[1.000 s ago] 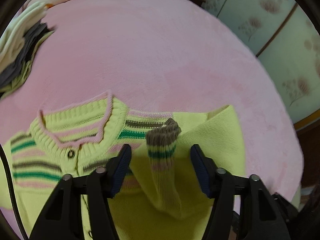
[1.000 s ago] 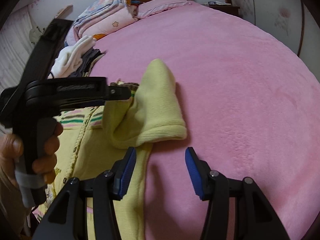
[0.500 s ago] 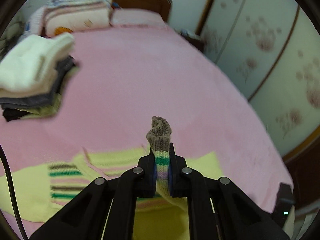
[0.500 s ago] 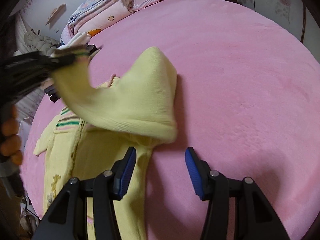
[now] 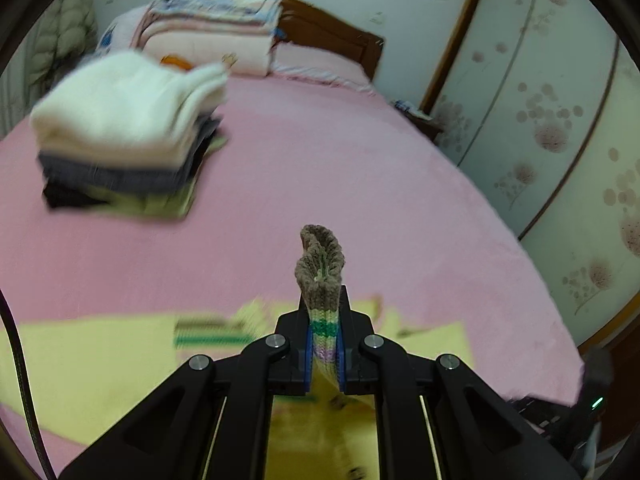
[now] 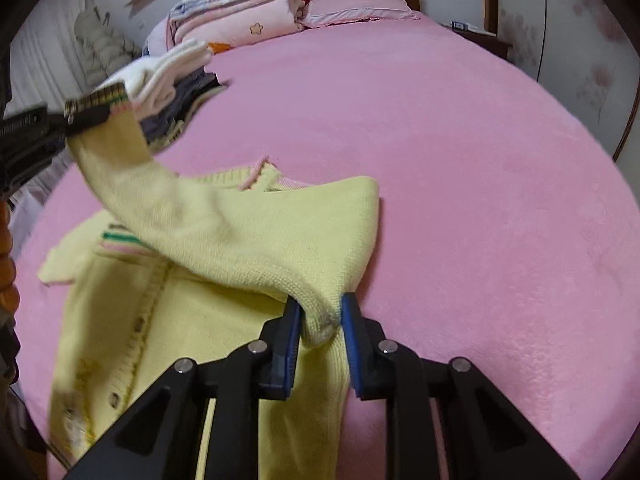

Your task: Fold large clothes

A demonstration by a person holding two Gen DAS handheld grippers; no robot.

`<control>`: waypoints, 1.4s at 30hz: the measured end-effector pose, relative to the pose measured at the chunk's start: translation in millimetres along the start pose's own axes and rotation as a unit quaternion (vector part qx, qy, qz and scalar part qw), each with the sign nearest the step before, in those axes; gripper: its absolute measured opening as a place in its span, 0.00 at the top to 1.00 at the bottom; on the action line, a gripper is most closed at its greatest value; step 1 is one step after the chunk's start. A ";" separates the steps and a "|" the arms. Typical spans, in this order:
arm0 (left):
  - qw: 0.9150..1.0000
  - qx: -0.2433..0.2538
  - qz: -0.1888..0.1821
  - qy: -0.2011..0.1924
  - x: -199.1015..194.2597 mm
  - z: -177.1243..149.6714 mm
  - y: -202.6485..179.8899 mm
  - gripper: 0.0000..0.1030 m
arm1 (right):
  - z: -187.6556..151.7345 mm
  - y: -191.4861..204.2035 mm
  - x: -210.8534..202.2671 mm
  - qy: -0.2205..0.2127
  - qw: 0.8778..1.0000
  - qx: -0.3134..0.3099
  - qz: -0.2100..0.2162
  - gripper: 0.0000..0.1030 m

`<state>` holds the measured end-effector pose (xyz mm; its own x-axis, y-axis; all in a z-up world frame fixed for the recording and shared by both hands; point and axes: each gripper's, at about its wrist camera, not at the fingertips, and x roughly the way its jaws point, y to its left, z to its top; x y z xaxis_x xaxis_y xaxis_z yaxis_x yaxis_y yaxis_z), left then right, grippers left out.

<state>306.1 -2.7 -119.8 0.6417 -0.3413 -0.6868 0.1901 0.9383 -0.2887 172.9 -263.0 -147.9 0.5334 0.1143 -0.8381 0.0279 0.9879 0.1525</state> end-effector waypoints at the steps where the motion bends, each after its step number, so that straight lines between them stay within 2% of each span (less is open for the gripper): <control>1: 1.000 -0.007 0.009 0.010 6.5 -8.4 8.3 0.93 | -1.6 -0.5 0.9 0.006 1.000 -0.003 -0.006 0.80; 3: 0.998 -0.028 0.028 0.041 21.9 -29.3 28.1 0.93 | -3.5 -0.9 3.0 0.019 1.000 -0.007 -0.008 0.80; 5: 0.995 -0.053 0.041 0.080 34.4 -49.7 48.0 0.85 | -4.7 0.0 3.9 0.038 0.999 -0.011 -0.011 0.76; 7: 0.993 -0.073 0.021 0.091 32.6 -62.0 60.7 0.82 | -5.8 -1.2 4.5 0.059 0.998 -0.009 -0.009 0.69; 9: 0.993 -0.079 0.003 0.090 24.4 -61.7 65.5 0.77 | -5.0 -2.4 1.1 0.069 0.998 -0.005 -0.005 0.68; 11: 0.992 -0.082 -0.018 0.095 14.9 -56.2 67.0 0.59 | -3.3 -1.9 -6.5 0.072 0.997 0.002 0.010 0.68; 12: 0.992 -0.082 -0.025 0.092 10.0 -51.8 66.9 0.42 | -0.4 -3.6 -12.7 0.070 0.997 0.007 0.023 0.68; 13: 0.993 -0.080 -0.020 0.084 5.0 -47.0 65.1 0.29 | 3.9 -5.5 -19.1 0.065 0.997 0.012 0.033 0.66; 15: 0.996 -0.073 -0.005 0.059 -4.9 -31.6 64.8 0.24 | 11.7 -9.6 -29.0 0.053 0.997 0.023 0.042 0.56; 17: 0.996 -0.075 -0.013 0.051 -6.0 -19.0 65.5 0.24 | 27.5 -16.8 -35.4 0.036 0.997 0.042 0.047 0.47; 19: 0.995 -0.081 -0.005 0.065 1.5 -11.6 66.5 0.24 | 45.1 -25.6 -33.0 0.021 0.997 0.062 0.035 0.45; 21: 0.992 -0.076 0.008 0.099 20.4 -9.1 67.4 0.25 | 60.5 -31.5 -20.5 0.021 0.997 0.073 0.028 0.45; 24: 0.989 -0.045 0.039 0.137 44.1 -13.8 62.5 0.56 | 75.5 -40.7 10.6 0.041 0.995 0.092 0.019 0.45; 25: 0.989 -0.029 0.057 0.136 46.6 -15.1 59.3 0.68 | 78.3 -42.7 21.9 0.048 0.994 0.097 0.016 0.45; 26: 0.988 -0.011 0.072 0.134 48.5 -16.3 56.0 0.75 | 80.4 -44.2 30.5 0.055 0.993 0.100 0.014 0.45; 27: 0.988 -0.002 0.075 0.133 50.2 -15.5 54.1 0.88 | 82.0 -45.6 41.5 0.063 0.993 0.102 0.011 0.45; 28: 0.988 0.000 0.072 0.133 50.2 -14.4 54.6 0.89 | 81.5 -44.9 48.7 0.069 0.992 0.103 0.011 0.45; 29: 0.989 -0.001 0.071 0.129 49.7 -12.7 54.3 0.89 | 81.0 -44.5 56.9 0.077 0.992 0.102 0.012 0.55; 30: 0.991 0.001 0.070 0.117 47.5 -9.9 52.5 0.90 | 78.8 -43.1 63.5 0.084 0.992 0.097 0.010 0.69; 31: 0.991 0.006 0.069 0.110 46.8 -7.9 51.1 0.91 | 76.1 -40.7 66.9 0.086 0.993 0.086 0.003 0.92; 33: 0.993 0.021 0.071 0.092 45.1 -5.6 45.8 0.91 | 74.3 -39.7 62.9 0.069 0.994 0.075 -0.026 0.92; 35: 0.990 0.032 0.089 0.105 58.5 -6.6 43.4 0.92 | 73.8 -41.7 60.2 0.049 0.995 0.069 -0.047 0.92; 37: 0.986 0.033 0.101 0.126 69.4 -14.8 50.2 0.93 | 69.5 -44.2 71.2 0.063 0.994 0.068 -0.053 0.92; 39: 0.986 0.034 0.103 0.126 68.7 -19.3 51.9 0.92 | 67.9 -45.7 72.7 0.068 0.994 0.063 -0.055 0.89; 41: 0.986 0.030 0.103 0.128 61.4 -17.3 50.1 0.85 | 70.7 -47.7 62.1 0.070 0.993 0.072 -0.053 0.78; 42: 0.986 0.029 0.104 0.131 57.5 -16.6 49.4 0.80 | 72.3 -48.4 56.2 0.069 0.993 0.076 -0.049 0.76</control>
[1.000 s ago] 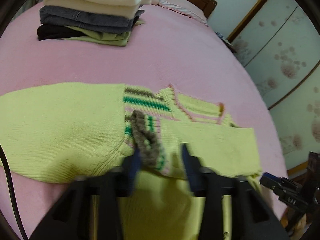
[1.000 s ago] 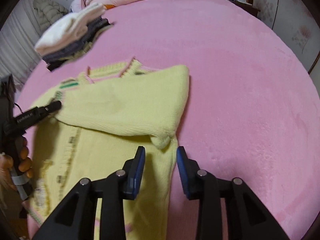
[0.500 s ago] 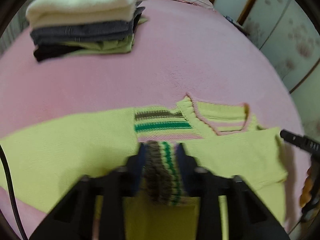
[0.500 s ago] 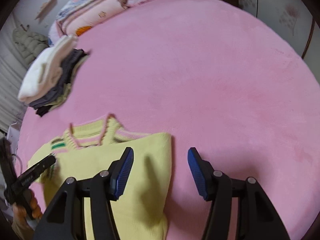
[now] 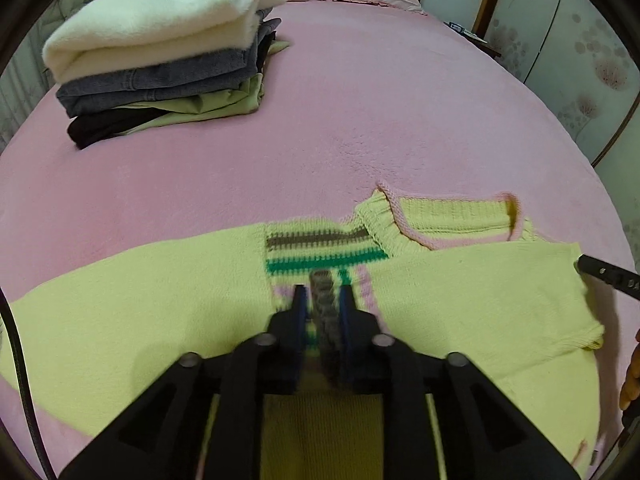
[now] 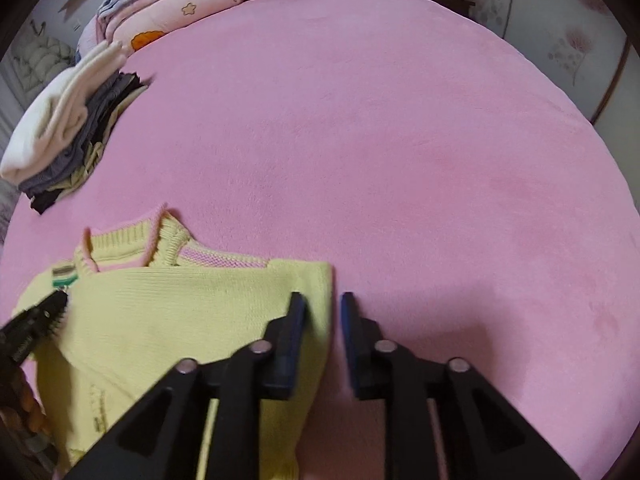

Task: Fold large clothes
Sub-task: 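Lay the cuff flat on the cardigan body and open the left gripper, then move the left gripper to the cuff of the other sleeve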

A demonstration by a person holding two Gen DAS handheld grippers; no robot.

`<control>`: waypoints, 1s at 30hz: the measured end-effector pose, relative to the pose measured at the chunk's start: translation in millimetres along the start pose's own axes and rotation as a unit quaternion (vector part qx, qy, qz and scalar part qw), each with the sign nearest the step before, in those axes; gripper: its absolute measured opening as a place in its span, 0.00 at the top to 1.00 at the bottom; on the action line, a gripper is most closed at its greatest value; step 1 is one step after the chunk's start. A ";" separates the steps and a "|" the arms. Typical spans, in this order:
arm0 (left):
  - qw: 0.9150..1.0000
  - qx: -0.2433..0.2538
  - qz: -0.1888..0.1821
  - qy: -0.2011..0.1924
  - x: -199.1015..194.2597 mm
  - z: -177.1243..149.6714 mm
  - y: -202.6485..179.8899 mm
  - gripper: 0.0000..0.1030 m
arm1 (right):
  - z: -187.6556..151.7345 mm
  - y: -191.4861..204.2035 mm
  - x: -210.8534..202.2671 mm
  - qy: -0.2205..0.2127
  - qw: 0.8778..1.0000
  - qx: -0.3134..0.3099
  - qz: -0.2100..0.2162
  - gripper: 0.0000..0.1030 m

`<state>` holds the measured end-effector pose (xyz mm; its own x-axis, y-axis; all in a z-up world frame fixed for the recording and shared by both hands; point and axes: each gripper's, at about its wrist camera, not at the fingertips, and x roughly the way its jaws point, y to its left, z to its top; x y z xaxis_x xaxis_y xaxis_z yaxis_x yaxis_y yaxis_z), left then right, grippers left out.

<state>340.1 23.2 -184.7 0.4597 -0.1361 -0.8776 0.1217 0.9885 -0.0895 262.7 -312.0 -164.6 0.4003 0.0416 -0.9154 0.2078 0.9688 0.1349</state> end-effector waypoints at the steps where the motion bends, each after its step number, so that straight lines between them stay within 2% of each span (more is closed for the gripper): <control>1: 1.000 0.001 0.000 0.002 -4.8 -0.4 -0.3 0.77 | -0.1 1.8 -6.5 -0.004 1.000 0.002 0.006 0.75; 2: 1.000 0.003 0.002 0.002 -9.6 0.0 -1.7 0.75 | -1.3 3.2 -16.7 -0.014 1.000 0.002 0.014 0.75; 3: 1.000 0.005 0.005 -0.002 -16.9 -1.6 -4.4 0.68 | -3.9 5.4 -27.7 -0.023 0.999 0.000 0.023 0.75; 4: 1.000 0.004 0.002 -0.012 -25.7 -3.6 -7.6 0.56 | -7.5 8.1 -36.1 -0.029 0.999 -0.004 0.032 0.75; 6: 0.999 -0.003 -0.022 -0.031 -40.4 -7.3 -13.0 0.47 | -15.7 19.3 -50.2 -0.034 0.997 -0.021 0.058 0.75; 10: 0.998 -0.002 -0.052 -0.036 -46.6 -13.7 -33.1 0.48 | -37.5 44.1 -55.2 -0.028 0.995 -0.056 0.074 0.75; 12: 0.999 0.010 -0.040 -0.023 -36.7 -17.9 -42.9 0.50 | -52.1 56.6 -48.3 -0.025 0.995 -0.078 0.062 0.75; 14: 1.000 0.015 -0.019 0.000 -21.3 -25.6 -46.6 0.58 | -60.6 64.1 -35.9 -0.015 0.995 -0.088 0.036 0.75; 15: 1.000 0.015 -0.010 0.009 -13.8 -29.1 -44.8 0.61 | -64.3 61.8 -31.6 -0.012 0.996 -0.088 0.027 0.76; 16: 1.000 0.015 -0.010 0.009 -9.6 -31.3 -42.0 0.61 | -66.7 59.0 -28.0 -0.014 0.996 -0.087 0.016 0.82; 18: 1.000 0.012 -0.019 0.002 -7.5 -34.7 -38.3 0.61 | -72.5 48.6 -26.1 -0.019 0.996 -0.083 0.006 0.84; 21: 1.000 0.003 -0.025 0.004 -10.6 -33.4 -35.3 0.61 | -73.0 38.7 -27.0 -0.019 0.997 -0.069 0.019 0.83; 23: 0.999 -0.005 -0.033 0.011 -14.6 -31.9 -35.6 0.56 | -71.5 39.1 -30.5 -0.018 0.997 -0.066 0.026 0.80; 25: 0.999 -0.011 -0.042 0.014 -20.4 -30.8 -36.0 0.44 | -70.4 38.4 -39.2 -0.016 0.998 -0.057 0.036 0.80; 27: 0.999 -0.014 -0.043 0.010 -31.5 -32.5 -40.0 0.35 | -70.7 41.6 -48.2 -0.017 0.997 -0.047 0.054 0.80; 30: 0.999 -0.009 -0.041 0.000 -47.4 -33.5 -44.3 0.30 | -73.7 49.6 -61.0 -0.025 0.996 -0.043 0.072 0.80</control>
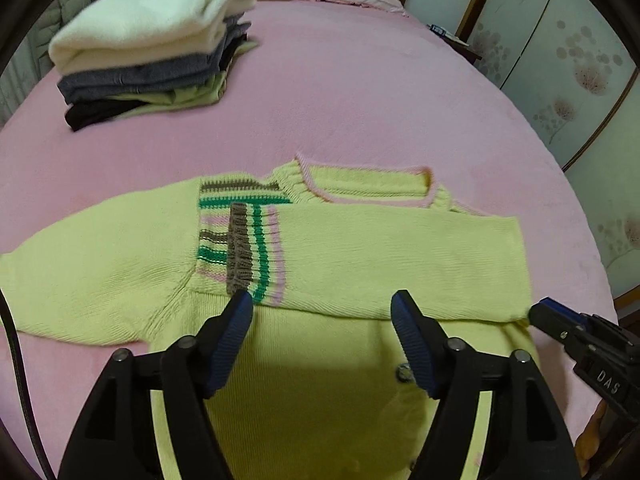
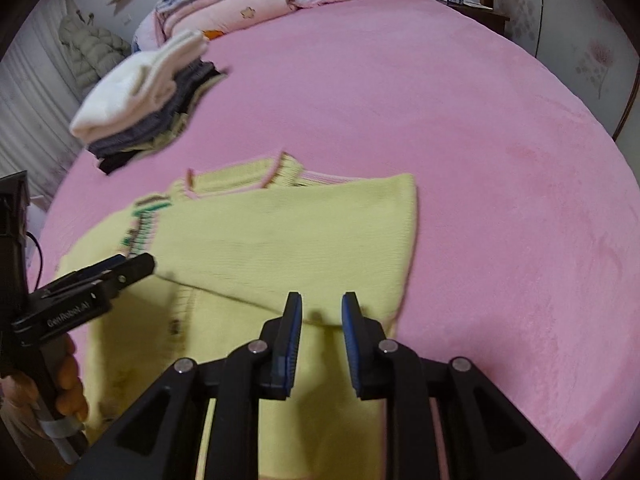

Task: Fold large clothes
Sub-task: 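Move the left gripper to the cuff of the other sleeve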

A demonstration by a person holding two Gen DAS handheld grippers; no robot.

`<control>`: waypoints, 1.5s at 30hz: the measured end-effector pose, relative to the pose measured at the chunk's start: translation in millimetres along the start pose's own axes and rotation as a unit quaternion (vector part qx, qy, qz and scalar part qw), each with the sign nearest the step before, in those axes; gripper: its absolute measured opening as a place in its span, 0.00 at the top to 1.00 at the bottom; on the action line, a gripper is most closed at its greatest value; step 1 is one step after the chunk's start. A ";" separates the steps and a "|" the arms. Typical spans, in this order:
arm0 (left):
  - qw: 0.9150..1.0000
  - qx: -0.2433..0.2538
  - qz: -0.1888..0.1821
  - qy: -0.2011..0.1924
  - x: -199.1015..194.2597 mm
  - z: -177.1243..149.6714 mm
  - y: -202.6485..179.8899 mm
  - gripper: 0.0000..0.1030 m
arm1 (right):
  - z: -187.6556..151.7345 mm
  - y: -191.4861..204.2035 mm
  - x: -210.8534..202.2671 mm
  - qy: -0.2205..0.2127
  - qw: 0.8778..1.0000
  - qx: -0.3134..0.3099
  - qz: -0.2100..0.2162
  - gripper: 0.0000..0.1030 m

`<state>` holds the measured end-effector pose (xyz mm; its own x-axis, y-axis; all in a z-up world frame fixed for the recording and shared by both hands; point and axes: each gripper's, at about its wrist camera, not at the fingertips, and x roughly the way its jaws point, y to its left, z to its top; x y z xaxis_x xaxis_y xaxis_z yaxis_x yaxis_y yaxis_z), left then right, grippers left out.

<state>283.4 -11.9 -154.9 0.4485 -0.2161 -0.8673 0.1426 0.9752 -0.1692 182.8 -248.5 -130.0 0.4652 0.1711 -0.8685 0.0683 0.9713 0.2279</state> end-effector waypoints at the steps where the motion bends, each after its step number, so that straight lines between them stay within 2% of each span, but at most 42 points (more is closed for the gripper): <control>1: 1.000 0.002 -0.001 -0.002 -7.7 -0.6 -2.7 0.29 | -1.2 2.9 -4.4 -0.002 1.000 -0.002 0.002 0.80; 8: 1.000 0.000 0.015 -0.020 -61.1 -5.2 -14.2 0.23 | -12.9 18.4 -33.2 -0.004 1.000 0.007 0.015 0.80; 10: 0.999 -0.007 0.021 -0.029 -74.8 -7.1 -12.1 0.17 | -16.5 22.1 -41.4 -0.006 1.000 0.013 0.020 0.80; 12: 0.999 -0.015 0.025 -0.039 -88.6 -9.4 -8.8 0.14 | -20.8 24.5 -49.2 -0.009 1.000 0.015 0.022 0.79; 17: 0.997 -0.038 0.022 -0.063 -122.3 -21.9 3.7 0.14 | -33.2 35.1 -71.1 -0.022 0.999 0.018 0.028 0.68; 22: 0.995 -0.057 0.023 -0.072 -140.9 -31.5 24.0 0.14 | -41.0 50.4 -86.7 -0.029 0.999 0.012 0.033 0.68; 26: 0.994 -0.066 0.042 -0.079 -154.5 -39.4 45.1 0.14 | -41.4 67.7 -96.4 -0.033 0.999 -0.005 0.033 0.68; 34: 0.987 -0.106 0.071 -0.099 -177.9 -55.3 110.2 0.14 | -29.8 123.8 -111.4 -0.055 0.996 -0.052 0.044 0.68; 38: 0.980 -0.151 0.084 -0.094 -175.6 -63.9 159.5 0.14 | -23.2 153.2 -111.8 -0.069 0.994 -0.075 0.044 0.68; 45: 0.961 -0.249 0.088 -0.075 -144.4 -84.4 254.6 0.14 | -14.9 202.8 -86.0 -0.075 0.990 -0.108 0.041 0.68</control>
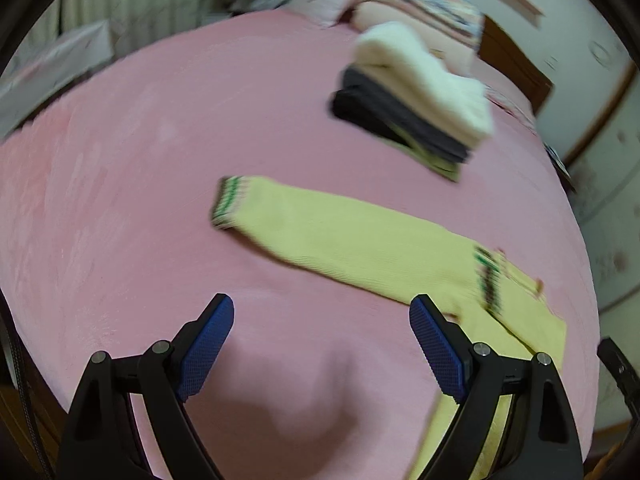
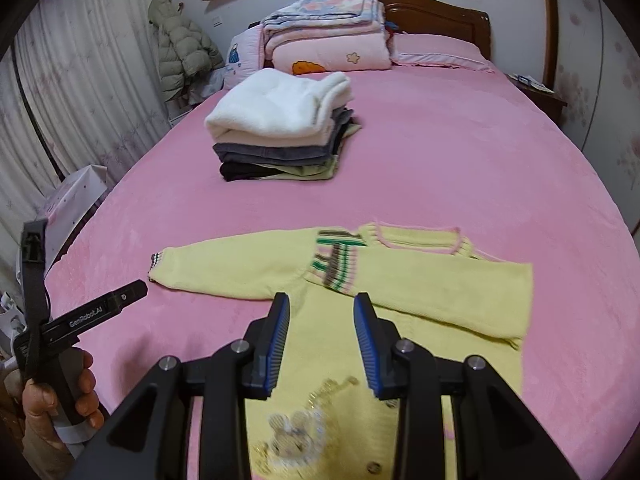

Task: Fold large clothes
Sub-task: 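Move the left gripper to the cuff of the other sleeve, then grasp the striped cuff with the left gripper and lift it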

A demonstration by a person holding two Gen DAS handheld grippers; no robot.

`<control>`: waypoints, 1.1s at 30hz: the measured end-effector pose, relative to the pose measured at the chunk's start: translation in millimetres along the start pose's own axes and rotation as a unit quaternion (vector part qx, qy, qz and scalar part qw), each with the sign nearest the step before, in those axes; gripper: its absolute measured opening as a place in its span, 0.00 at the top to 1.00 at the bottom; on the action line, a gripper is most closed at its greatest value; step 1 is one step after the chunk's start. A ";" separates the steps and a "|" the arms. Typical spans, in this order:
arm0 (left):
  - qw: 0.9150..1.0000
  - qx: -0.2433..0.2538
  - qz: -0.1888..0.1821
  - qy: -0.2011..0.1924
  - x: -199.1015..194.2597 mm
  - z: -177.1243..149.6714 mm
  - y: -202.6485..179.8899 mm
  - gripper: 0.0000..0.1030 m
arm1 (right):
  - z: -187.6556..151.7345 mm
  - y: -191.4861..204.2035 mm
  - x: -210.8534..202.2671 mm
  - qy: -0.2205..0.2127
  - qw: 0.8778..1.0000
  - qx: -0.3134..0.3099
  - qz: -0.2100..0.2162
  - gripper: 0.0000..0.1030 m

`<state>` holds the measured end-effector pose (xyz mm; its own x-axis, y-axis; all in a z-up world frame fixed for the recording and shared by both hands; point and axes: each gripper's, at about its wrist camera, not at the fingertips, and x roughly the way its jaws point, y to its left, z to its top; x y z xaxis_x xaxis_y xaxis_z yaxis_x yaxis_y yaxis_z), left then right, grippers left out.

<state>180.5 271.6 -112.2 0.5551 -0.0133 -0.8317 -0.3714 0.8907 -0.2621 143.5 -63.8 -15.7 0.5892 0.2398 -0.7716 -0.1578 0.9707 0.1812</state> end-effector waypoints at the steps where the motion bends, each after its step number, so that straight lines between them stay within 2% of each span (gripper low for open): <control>1: 1.000 -0.014 -0.002 0.002 7.2 1.0 10.1 0.14 | 1.0 5.4 7.1 0.001 1.000 -0.002 0.000 0.68; 4: 0.998 -0.063 -0.028 0.006 27.6 4.2 40.4 0.14 | 2.5 15.2 24.5 0.008 1.000 -0.004 -0.003 0.68; 9: 0.986 -0.144 -0.080 0.013 66.5 7.5 75.1 0.14 | 2.1 26.9 53.4 0.027 1.000 -0.011 -0.003 0.68; 14: 0.981 -0.168 -0.092 -0.010 92.2 16.4 84.1 0.17 | -1.8 32.1 76.7 0.047 0.999 -0.012 -0.004 0.68; 15: 0.982 -0.167 -0.090 -0.013 95.5 20.3 82.4 0.21 | -3.0 31.0 80.5 0.051 0.999 -0.010 -0.004 0.68; 17: 0.982 -0.164 -0.089 -0.012 105.5 27.5 78.3 0.39 | -5.4 28.7 87.0 0.058 0.998 -0.004 -0.002 0.68; 19: 0.982 -0.166 -0.093 0.001 117.0 34.1 74.3 0.79 | -8.2 24.7 93.4 0.065 0.998 0.002 -0.003 0.68; 20: 0.982 -0.169 -0.090 0.006 121.6 35.8 72.0 0.87 | -9.3 22.6 95.1 0.067 0.998 0.005 -0.003 0.68; 21: 0.981 -0.171 -0.087 0.008 123.3 37.1 70.7 0.91 | -10.5 20.1 96.6 0.069 0.998 0.008 -0.004 0.68; 24: 0.985 -0.151 -0.078 -0.015 114.8 41.8 54.4 0.94 | -13.1 10.6 98.3 0.071 0.997 0.018 -0.007 0.68; 27: 0.990 -0.108 -0.077 -0.045 91.7 48.2 24.1 0.94 | -14.3 -2.1 96.1 0.068 0.997 0.031 -0.011 0.68; 30: 0.991 -0.059 -0.100 -0.067 65.3 55.0 -16.1 0.95 | -13.9 -18.2 92.9 0.062 0.997 0.047 -0.016 0.68; 33: 0.988 -0.007 -0.131 -0.078 42.8 59.8 -64.1 0.94 | -13.4 -37.7 86.2 0.052 0.996 0.068 -0.021 0.68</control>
<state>272.5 241.1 -101.7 0.7409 -0.1723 -0.6492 -0.2091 0.8593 -0.4667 189.6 -79.9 -97.1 0.5068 0.2035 -0.8377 -0.0217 0.9744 0.2236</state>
